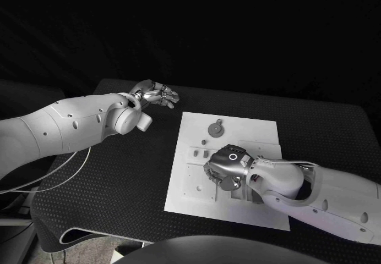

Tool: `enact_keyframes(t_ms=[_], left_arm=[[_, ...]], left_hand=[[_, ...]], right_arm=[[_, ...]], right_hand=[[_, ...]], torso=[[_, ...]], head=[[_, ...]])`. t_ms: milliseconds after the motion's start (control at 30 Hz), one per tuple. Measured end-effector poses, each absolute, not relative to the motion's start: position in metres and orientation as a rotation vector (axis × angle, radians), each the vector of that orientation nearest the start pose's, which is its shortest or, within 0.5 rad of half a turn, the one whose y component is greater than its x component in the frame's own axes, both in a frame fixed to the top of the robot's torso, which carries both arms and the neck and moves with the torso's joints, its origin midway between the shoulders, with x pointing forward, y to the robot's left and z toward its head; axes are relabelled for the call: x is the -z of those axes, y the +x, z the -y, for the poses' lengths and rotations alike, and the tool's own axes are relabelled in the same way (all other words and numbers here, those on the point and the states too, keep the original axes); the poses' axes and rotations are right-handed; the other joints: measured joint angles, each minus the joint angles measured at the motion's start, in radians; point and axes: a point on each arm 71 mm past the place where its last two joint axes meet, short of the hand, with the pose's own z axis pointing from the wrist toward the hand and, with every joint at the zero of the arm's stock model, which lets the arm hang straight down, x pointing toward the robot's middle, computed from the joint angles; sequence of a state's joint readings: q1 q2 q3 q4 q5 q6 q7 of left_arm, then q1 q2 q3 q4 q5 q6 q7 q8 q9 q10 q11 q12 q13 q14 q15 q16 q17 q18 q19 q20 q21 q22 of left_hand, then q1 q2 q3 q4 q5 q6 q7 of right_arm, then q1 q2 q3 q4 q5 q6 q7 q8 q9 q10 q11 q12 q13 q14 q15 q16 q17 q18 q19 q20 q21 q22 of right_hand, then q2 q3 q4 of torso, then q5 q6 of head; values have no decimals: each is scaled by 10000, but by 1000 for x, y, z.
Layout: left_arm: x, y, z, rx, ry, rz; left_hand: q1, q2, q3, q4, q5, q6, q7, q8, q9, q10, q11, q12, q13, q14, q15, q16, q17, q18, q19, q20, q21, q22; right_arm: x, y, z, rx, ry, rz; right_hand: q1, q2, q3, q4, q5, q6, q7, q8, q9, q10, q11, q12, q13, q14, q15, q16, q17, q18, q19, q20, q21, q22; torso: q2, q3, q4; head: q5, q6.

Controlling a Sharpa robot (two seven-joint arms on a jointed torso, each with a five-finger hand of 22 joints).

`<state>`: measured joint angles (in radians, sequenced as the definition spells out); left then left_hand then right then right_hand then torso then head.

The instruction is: Assemble the parts on the task board

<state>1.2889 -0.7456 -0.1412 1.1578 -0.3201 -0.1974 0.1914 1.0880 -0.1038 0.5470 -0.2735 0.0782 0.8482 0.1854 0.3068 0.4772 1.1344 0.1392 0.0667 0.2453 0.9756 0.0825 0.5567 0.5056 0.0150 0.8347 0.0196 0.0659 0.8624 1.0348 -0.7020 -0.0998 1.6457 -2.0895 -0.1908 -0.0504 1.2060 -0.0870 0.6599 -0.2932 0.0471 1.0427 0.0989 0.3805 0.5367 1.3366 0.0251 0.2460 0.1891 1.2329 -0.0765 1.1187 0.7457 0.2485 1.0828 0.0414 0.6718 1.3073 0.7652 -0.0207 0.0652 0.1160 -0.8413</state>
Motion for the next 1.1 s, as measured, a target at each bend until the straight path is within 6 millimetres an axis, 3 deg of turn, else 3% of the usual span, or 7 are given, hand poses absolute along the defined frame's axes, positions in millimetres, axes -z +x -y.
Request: enact_keyframes(t_ms=[1100], left_arm=[[195, 551, -269, 11259, -8580, -16545]], left_hand=[[0, 0, 0, 0, 0, -35, 35, 0, -8, -37, 37, 0, -16, 0, -1, -38, 40, 1, 0, 0, 0, -30]], right_arm=[[261, 391, 80, -6653, -9687, -15815]], right_hand=[[-54, -54, -6, -6, -16, 28, -39, 7, 4, -5, 0, 17, 5, 30, -30, 0, 25, -17, -2, 2, 38, 6]], torso=[[0, 3, -2]], head=[[16, -35]])
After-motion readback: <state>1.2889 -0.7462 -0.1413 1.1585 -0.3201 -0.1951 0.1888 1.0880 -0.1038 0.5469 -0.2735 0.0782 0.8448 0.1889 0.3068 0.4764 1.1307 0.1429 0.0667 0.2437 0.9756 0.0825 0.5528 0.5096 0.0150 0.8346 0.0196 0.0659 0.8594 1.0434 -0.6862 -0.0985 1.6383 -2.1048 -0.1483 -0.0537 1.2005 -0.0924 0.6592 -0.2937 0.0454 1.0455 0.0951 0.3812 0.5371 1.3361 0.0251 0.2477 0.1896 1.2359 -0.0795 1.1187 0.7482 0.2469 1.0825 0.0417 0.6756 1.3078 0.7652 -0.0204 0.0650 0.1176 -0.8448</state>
